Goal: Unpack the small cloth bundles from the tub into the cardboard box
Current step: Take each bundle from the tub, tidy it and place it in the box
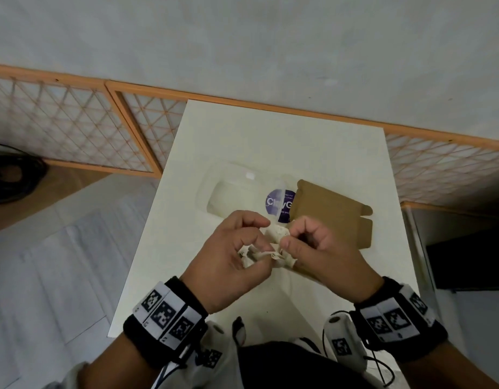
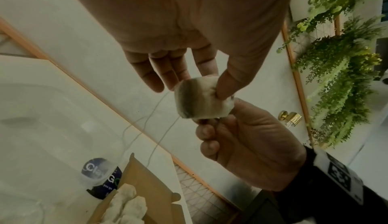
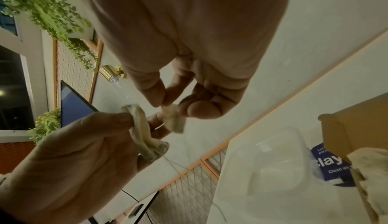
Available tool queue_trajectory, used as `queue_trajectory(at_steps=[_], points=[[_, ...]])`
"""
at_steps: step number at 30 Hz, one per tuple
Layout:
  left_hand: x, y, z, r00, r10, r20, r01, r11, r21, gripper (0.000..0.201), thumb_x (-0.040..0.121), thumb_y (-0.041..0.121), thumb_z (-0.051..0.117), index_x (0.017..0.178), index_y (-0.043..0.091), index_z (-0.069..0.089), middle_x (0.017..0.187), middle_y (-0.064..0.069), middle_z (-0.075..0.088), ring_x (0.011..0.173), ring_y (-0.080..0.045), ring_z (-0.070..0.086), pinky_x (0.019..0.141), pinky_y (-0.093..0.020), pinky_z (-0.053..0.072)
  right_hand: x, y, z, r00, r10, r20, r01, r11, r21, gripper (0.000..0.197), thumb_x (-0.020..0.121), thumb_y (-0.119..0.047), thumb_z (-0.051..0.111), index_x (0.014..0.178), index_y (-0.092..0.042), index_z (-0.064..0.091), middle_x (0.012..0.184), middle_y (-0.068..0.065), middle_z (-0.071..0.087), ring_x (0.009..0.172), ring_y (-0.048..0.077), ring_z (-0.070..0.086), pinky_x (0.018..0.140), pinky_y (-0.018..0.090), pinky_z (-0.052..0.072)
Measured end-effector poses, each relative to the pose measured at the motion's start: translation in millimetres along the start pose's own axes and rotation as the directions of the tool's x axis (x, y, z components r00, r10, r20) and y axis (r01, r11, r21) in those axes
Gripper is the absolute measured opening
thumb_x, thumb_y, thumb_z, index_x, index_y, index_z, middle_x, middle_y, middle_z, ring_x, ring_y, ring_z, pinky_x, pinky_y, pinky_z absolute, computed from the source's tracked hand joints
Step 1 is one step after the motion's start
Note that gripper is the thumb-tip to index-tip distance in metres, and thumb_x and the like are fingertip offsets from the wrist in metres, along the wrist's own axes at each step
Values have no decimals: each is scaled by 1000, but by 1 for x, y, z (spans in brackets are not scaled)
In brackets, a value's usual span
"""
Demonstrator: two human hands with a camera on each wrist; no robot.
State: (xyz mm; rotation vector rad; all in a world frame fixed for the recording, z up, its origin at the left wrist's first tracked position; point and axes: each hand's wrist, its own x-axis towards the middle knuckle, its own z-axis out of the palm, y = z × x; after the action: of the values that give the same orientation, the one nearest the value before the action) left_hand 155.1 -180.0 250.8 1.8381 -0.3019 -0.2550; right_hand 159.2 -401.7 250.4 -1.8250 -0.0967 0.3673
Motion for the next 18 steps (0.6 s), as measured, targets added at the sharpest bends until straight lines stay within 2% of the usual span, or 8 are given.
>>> queue_trajectory(at_steps=[3, 6, 8, 10, 12, 14, 16, 18], points=[[0, 2, 2, 999, 30, -12, -30, 999, 24, 20, 84, 9, 83, 81, 26, 73, 122, 12, 64, 119, -13, 64, 97, -23, 50, -2, 2, -1, 997, -76, 4, 76, 995, -66, 17, 93, -36, 67, 85, -22, 60, 123, -16, 65, 110, 10, 64, 82, 34, 57], [1, 2, 4, 1000, 3, 9, -3, 1000, -27, 15, 88, 9, 80, 84, 23, 76, 105, 8, 70, 105, -17, 69, 92, -35, 54, -2, 1, 1, 993, -109, 39, 112, 992, -63, 13, 93, -30, 65, 82, -27, 58, 142, -15, 61, 128, 11, 61, 96, 45, 54], [0, 1, 4, 1000, 0, 13, 1, 998, -60, 12, 91, 10, 78, 85, 21, 77, 95, 6, 72, 94, -18, 71, 87, -35, 56, -2, 2, 2, 995, -96, 33, 97, 995, -17, 13, 92, -30, 67, 83, -24, 59, 132, -8, 69, 119, 16, 67, 96, 47, 56], [-1, 0, 4, 1000, -22, 4, 23, 993, -115, 10, 92, 10, 77, 86, 19, 77, 91, 4, 73, 85, -15, 72, 75, -28, 56, -1, 0, 4, 998, -68, 17, 67, 996, 62, 16, 88, -35, 70, 87, -22, 61, 111, 6, 73, 98, 24, 72, 84, 47, 59], [-2, -2, 3, 998, -56, -15, 52, 982, -180, 8, 93, 9, 76, 87, 15, 78, 90, 1, 74, 81, -17, 73, 68, -24, 55, -2, -2, 4, 998, -54, 13, 51, 988, 145, 22, 85, -32, 74, 100, -21, 62, 100, 16, 70, 84, 27, 68, 78, 44, 58], [-2, -4, 1, 995, -87, -38, 74, 962, -263, 2, 93, 10, 76, 91, 10, 77, 91, -6, 76, 81, -22, 74, 72, -31, 58, -2, -2, 5, 999, -33, 32, 26, 982, 187, 44, 85, -25, 77, 124, -22, 57, 99, 14, 71, 85, 28, 69, 82, 49, 59], [0, -7, 0, 992, -112, -55, 86, 935, -343, 9, 91, 16, 78, 93, 8, 75, 92, -14, 76, 82, -35, 72, 76, -48, 60, -2, -2, 8, 999, 16, 44, -23, 985, 173, 60, 85, -23, 79, 138, -25, 52, 102, 13, 73, 89, 32, 73, 88, 54, 61], [3, -10, -1, 987, -140, -76, 103, 922, -373, 17, 87, 26, 79, 93, 11, 76, 92, -17, 76, 83, -50, 67, 76, -63, 56, 0, -3, 12, 998, 45, 42, -51, 985, 167, 47, 91, -15, 76, 133, -23, 58, 102, 13, 74, 90, 33, 75, 87, 53, 63]])
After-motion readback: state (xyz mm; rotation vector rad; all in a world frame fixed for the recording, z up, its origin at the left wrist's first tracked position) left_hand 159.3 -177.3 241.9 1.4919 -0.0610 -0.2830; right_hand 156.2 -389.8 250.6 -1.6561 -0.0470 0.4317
